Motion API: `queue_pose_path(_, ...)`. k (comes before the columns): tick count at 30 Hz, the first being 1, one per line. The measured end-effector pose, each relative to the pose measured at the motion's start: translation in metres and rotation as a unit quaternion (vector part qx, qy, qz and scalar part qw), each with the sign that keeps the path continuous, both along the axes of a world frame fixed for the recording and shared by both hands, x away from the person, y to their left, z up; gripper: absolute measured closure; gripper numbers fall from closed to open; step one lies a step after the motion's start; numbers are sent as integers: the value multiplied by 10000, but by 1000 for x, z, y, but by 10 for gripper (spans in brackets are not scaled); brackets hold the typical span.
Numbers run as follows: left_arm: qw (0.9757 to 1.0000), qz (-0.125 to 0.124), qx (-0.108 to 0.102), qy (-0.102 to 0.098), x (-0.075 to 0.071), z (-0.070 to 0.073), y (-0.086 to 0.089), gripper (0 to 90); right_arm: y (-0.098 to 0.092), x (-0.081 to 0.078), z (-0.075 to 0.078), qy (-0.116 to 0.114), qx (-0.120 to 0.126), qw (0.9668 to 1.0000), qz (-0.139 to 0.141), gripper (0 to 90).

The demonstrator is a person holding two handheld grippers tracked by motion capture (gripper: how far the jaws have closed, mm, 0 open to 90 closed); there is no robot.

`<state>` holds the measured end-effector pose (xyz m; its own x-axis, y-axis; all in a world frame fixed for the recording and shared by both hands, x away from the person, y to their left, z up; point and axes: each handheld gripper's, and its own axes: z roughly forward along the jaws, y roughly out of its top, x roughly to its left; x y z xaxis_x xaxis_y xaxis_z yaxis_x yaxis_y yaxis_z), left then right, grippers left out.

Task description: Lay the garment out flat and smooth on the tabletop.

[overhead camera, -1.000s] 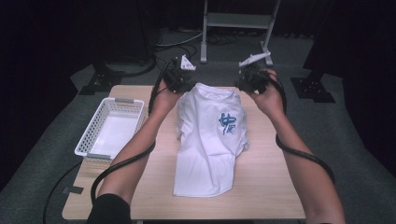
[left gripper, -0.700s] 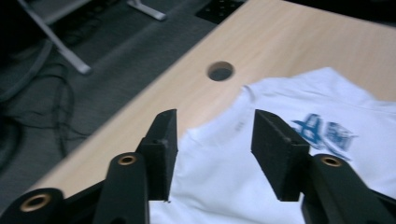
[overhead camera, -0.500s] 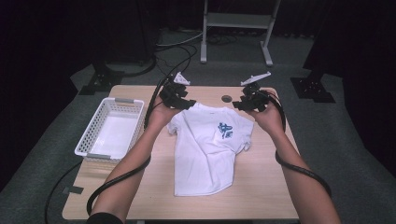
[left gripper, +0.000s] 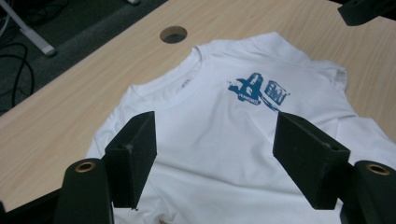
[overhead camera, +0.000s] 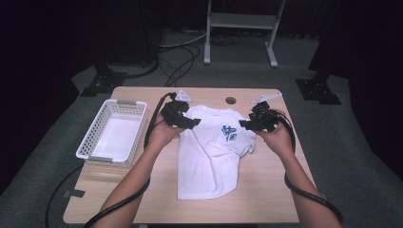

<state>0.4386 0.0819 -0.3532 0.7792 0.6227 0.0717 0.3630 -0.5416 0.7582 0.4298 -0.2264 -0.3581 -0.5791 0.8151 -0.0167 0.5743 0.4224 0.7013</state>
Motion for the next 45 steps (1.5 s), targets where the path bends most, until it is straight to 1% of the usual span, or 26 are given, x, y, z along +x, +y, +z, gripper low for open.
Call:
queue_pose_path(4, 9999, -11, -53, 103, -11, -10, 1, 282, -2, -11, -7, 49, 34, 10000, 22, 456)
queue_pose_path(5, 9999, -24, -35, 120, -13, -12, 1, 277, -2, -14, -9, 101, 58, 9999, 29, 456)
queue_pose_path(7, 9998, -39, -75, 157, -19, -16, 2, 274, -2, -19, -14, 155, 39, 9999, 43, 456)
queue_pose_path(9, 9998, -19, -64, 171, -24, -20, 3, 255, -2, -23, -19, 184, 40, 9998, 57, 454)
queue_pose_path(14, 9996, -48, -79, 267, -37, -30, 5, 248, -2, -36, -29, 209, 48, 9997, 71, 448)
queue_pose_path(18, 9993, -68, -75, 349, -46, -40, 7, 248, -1, -46, -38, 284, 68, 9995, 75, 448)
queue_pose_path(21, 9991, -92, -77, 400, -54, -49, 7, 248, 0, -53, -46, 334, 80, 9993, 127, 448)
queue_pose_path(28, 9985, -185, 40, 519, -74, -66, 7, 248, 3, -70, -63, 495, 85, 9984, 251, 470)
queue_pose_path(30, 9983, -184, 12, 558, -79, -71, 8, 248, 4, -75, -68, 542, 87, 9980, 300, 473)
queue_pose_path(33, 9979, -234, 37, 609, -86, -78, 8, 249, 4, -80, -75, 610, 101, 9976, 326, 478)
queue_pose_path(35, 9975, -284, 69, 648, -91, -84, 8, 257, 4, -84, -81, 629, 120, 9974, 334, 479)
queue_pose_path(37, 9970, -335, 152, 677, -96, -89, 6, 261, 4, -88, -85, 658, 156, 9971, 352, 483)
queue_pose_path(39, 9966, -381, 158, 706, -100, -93, 6, 279, 5, -94, -89, 633, 156, 9971, 392, 485)
queue_pose_path(40, 9964, -391, 203, 724, -101, -95, 6, 280, 6, -96, -91, 641, 157, 9969, 427, 486)
queue_pose_path(45, 9957, -499, 296, 725, -109, -99, 2, 280, 16, -109, -96, 525, 48, 9962, 698, 486)
